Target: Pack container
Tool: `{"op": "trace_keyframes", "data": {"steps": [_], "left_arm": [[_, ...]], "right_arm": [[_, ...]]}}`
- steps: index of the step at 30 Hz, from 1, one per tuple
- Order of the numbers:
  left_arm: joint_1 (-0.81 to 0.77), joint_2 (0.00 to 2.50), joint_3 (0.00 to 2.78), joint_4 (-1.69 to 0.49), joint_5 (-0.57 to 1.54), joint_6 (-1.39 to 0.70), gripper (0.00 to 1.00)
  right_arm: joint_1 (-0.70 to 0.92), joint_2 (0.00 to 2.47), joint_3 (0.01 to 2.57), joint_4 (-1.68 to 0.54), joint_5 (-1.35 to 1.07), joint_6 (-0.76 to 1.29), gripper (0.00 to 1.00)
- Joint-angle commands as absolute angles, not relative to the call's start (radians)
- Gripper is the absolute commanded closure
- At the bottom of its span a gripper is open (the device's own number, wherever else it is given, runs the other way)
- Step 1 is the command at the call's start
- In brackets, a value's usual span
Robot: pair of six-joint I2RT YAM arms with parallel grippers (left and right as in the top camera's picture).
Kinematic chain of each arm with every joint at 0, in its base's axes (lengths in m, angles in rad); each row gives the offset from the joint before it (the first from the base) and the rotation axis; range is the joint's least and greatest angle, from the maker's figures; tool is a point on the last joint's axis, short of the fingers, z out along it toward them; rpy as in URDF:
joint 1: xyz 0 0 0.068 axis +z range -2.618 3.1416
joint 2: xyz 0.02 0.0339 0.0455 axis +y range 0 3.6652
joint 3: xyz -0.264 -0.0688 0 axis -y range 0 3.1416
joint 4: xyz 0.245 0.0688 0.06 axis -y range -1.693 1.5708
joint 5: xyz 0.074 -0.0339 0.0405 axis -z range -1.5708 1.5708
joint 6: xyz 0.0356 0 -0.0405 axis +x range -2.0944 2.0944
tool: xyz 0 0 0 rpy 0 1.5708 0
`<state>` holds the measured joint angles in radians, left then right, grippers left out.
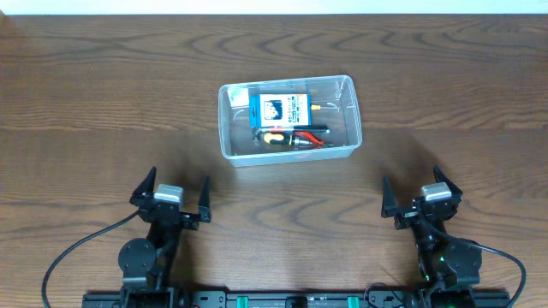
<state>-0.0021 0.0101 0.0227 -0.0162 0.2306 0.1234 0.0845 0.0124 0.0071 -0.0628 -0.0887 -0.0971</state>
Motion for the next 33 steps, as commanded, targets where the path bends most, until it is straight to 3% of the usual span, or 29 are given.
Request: {"op": "trace_keyframes", "data": {"steps": [1, 33], "left_arm": [[-0.016, 0.002, 0.004, -0.061, 0.089, -0.038, 0.02], [-0.057, 0.002, 0.004, -0.067, 0.044, -0.069, 0.02]], "right_arm": [[0.092, 0.005, 0.006, -0.068, -0.079, -0.083, 0.01], [0.092, 0.005, 0.006, -0.068, -0.079, -0.083, 0.01]]}}
